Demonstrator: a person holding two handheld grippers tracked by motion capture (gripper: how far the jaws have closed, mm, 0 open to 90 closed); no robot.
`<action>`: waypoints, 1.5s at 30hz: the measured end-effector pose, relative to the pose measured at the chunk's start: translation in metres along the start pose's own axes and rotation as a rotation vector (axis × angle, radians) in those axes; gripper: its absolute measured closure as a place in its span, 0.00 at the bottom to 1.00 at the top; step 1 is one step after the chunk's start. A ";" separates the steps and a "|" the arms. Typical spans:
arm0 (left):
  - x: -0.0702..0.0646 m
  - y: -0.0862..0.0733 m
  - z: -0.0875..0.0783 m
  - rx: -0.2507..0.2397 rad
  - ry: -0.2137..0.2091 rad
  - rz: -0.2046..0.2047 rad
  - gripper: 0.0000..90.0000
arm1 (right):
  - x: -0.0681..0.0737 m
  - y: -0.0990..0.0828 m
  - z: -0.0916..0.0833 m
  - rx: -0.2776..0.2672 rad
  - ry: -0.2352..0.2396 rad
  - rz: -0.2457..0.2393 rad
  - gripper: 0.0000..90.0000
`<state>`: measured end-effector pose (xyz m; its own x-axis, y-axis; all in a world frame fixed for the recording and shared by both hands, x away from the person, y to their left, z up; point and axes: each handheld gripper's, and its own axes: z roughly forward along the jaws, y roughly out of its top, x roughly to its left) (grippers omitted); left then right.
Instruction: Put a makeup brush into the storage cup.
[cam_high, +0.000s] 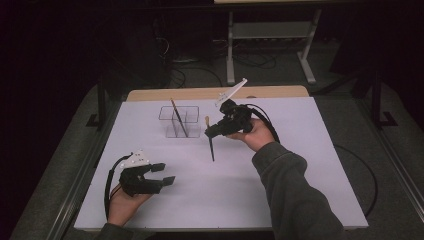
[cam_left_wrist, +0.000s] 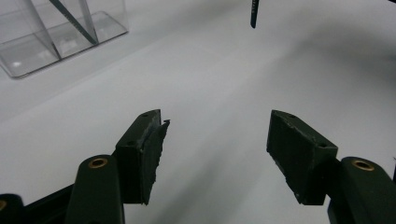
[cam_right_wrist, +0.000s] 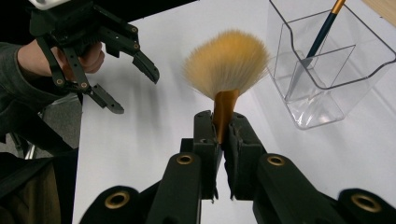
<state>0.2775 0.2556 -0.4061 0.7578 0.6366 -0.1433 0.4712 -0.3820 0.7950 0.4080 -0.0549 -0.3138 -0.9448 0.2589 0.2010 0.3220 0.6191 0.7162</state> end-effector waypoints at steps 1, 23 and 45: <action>0.000 0.000 0.000 0.001 0.003 0.000 0.39 | -0.001 0.001 0.000 0.000 0.000 -0.010 0.92; 0.005 -0.002 -0.004 0.000 0.036 -0.001 0.35 | -0.010 0.027 -0.001 0.000 -0.023 -0.026 0.92; 0.008 -0.004 -0.005 0.003 0.045 -0.009 0.33 | -0.017 0.053 -0.003 0.002 -0.045 -0.039 0.92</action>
<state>0.2792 0.2652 -0.4077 0.7325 0.6694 -0.1242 0.4795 -0.3777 0.7921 0.4406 -0.0285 -0.2776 -0.9529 0.2675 0.1429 0.2853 0.6308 0.7216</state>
